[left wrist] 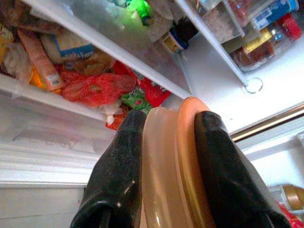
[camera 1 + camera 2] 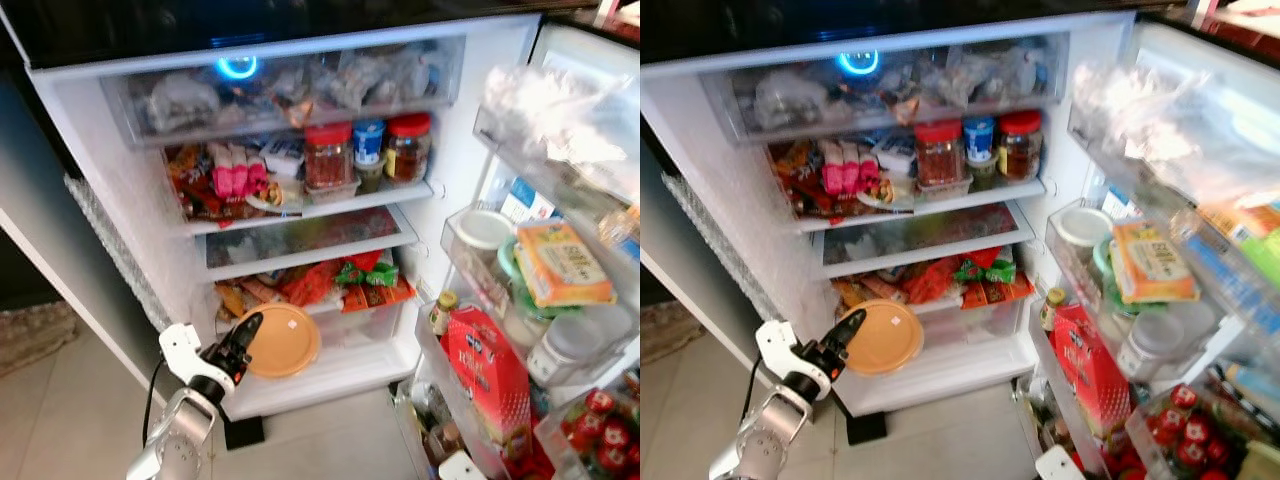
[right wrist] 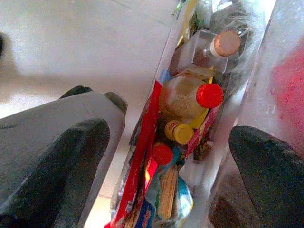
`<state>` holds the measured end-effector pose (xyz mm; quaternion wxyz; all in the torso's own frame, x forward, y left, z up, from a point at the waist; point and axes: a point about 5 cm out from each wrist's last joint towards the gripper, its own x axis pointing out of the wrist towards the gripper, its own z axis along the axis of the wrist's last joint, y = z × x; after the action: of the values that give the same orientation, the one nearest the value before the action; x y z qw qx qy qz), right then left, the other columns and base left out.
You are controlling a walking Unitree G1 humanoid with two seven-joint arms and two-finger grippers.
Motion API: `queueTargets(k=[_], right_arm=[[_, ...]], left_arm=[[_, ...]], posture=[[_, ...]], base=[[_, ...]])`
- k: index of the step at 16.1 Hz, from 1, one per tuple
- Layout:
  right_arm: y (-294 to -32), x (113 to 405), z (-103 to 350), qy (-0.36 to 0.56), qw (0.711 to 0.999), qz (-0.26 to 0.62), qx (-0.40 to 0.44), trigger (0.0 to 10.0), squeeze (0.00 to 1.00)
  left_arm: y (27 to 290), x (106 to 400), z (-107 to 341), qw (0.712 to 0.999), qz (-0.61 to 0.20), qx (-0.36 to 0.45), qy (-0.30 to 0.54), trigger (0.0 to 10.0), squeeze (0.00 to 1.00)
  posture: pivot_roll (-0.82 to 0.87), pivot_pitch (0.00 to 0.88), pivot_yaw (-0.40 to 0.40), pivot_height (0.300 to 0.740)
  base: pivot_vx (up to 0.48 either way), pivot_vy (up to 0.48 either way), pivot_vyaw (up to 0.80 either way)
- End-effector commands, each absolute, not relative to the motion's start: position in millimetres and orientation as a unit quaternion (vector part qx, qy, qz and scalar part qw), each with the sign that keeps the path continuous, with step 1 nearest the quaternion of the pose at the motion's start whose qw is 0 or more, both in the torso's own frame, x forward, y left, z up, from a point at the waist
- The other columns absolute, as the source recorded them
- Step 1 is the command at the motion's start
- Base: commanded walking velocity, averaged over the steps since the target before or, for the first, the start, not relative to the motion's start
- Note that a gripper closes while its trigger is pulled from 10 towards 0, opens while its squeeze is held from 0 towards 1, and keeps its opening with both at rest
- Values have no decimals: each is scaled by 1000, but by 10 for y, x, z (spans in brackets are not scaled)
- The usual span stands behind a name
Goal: Restocking fridge
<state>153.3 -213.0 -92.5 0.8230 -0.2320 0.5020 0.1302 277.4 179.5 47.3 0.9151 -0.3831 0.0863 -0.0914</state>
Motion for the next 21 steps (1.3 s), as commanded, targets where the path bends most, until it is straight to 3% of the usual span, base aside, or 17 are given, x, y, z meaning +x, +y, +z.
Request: queueTargets(k=[1, 21], right_arm=[[-2104, 1371, -993, 527, 809, 136, -222, 10000, 0], [-2096, 1377, -989, 517, 822, 121, -205, 10000, 0]], left_arm=[[1811, 2796, 527, 918, -93, -377, 76, 10000, 0], [1795, 2862, 579, 917, -91, -384, 63, 10000, 0]], posture=[[-44, 0, 44, 652], [-44, 0, 46, 652]], base=[[0, 0, 0], [0, 0, 0]])
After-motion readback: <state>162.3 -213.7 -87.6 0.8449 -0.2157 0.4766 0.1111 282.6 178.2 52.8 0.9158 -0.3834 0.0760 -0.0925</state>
